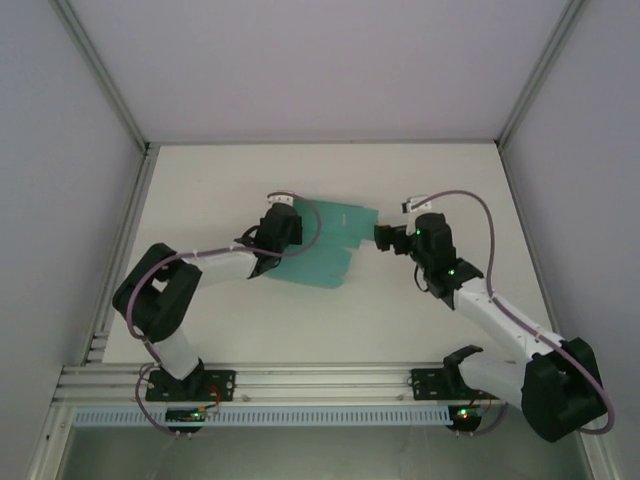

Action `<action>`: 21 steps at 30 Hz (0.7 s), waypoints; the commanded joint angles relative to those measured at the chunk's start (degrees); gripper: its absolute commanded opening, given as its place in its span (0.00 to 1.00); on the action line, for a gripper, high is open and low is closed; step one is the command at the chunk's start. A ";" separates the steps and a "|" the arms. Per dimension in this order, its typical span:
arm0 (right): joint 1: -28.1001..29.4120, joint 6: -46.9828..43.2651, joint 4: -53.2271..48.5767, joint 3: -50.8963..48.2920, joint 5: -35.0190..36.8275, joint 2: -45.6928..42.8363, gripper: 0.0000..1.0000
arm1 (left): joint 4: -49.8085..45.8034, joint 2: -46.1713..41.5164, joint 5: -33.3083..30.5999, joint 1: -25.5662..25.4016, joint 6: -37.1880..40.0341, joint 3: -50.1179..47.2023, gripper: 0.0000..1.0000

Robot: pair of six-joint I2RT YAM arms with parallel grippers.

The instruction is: Assemble paper box

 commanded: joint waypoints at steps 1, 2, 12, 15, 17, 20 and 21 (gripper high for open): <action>-2.74 1.82 -5.42 6.83 -1.80 1.56 0.99 | 4.56 -1.78 3.59 -0.20 1.83 -1.46 0.00; -2.89 0.98 -6.14 8.17 -3.17 2.33 0.99 | 4.44 -1.95 4.17 -0.22 1.98 -1.38 0.00; -0.48 -0.48 -5.67 13.47 -9.36 12.63 0.99 | 1.34 -1.70 5.82 -0.17 0.18 0.62 0.00; 0.48 -0.53 -6.90 14.28 -9.30 15.54 0.99 | -0.67 -1.65 7.05 -0.09 -0.03 1.74 0.00; 0.48 1.31 -7.26 13.02 -9.20 16.06 0.99 | 0.40 -2.11 10.98 0.59 0.61 1.19 0.00; -1.11 4.01 -4.74 10.45 -8.99 14.82 0.99 | 3.68 -3.34 19.42 3.22 -0.85 -0.98 0.00; -1.56 4.49 -4.03 9.62 -9.06 13.97 0.99 | 4.53 -3.47 22.66 4.50 -1.77 -1.43 0.00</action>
